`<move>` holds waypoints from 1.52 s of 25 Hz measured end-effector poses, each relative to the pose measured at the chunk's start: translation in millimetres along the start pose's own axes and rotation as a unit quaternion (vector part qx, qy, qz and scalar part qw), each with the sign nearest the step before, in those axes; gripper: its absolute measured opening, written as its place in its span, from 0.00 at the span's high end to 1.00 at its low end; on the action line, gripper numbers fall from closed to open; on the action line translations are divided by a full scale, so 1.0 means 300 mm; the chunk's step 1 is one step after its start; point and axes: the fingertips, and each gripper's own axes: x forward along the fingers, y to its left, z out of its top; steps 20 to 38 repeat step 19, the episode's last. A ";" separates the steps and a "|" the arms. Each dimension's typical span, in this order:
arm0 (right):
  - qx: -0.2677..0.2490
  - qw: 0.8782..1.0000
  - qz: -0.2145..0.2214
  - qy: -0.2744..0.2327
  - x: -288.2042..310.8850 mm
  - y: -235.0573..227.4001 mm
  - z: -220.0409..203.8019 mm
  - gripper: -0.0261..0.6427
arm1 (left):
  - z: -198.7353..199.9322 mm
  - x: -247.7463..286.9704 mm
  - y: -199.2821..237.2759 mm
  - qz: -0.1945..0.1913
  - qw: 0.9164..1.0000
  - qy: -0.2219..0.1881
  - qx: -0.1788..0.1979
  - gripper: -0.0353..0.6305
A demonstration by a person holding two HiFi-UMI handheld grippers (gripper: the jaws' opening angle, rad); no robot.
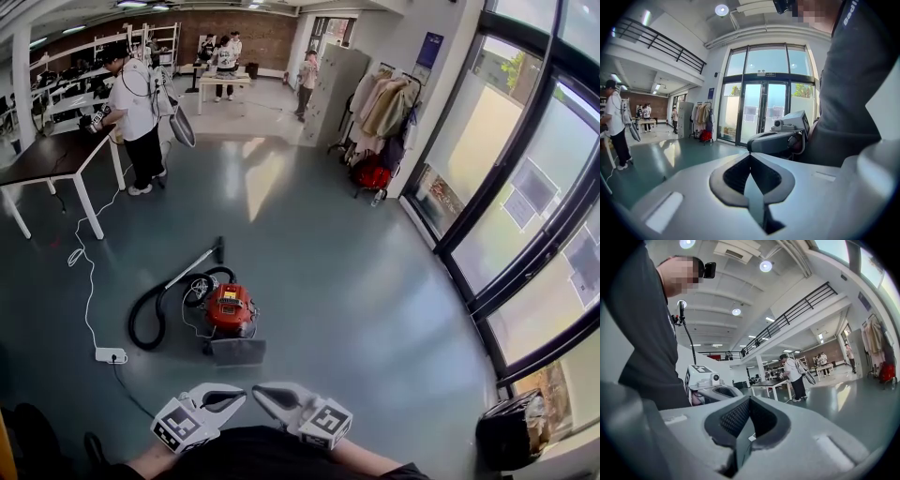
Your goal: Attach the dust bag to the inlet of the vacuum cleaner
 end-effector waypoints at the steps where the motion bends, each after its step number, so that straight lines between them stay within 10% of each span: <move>1: 0.000 1.000 0.001 -0.001 0.001 0.001 -0.003 0.97 | 0.005 -0.002 -0.002 0.001 1.000 0.000 0.000 0.92; 38: -0.007 0.999 0.001 0.036 0.030 0.029 -0.046 0.97 | -0.019 -0.028 -0.015 -0.015 1.000 0.006 -0.011 0.92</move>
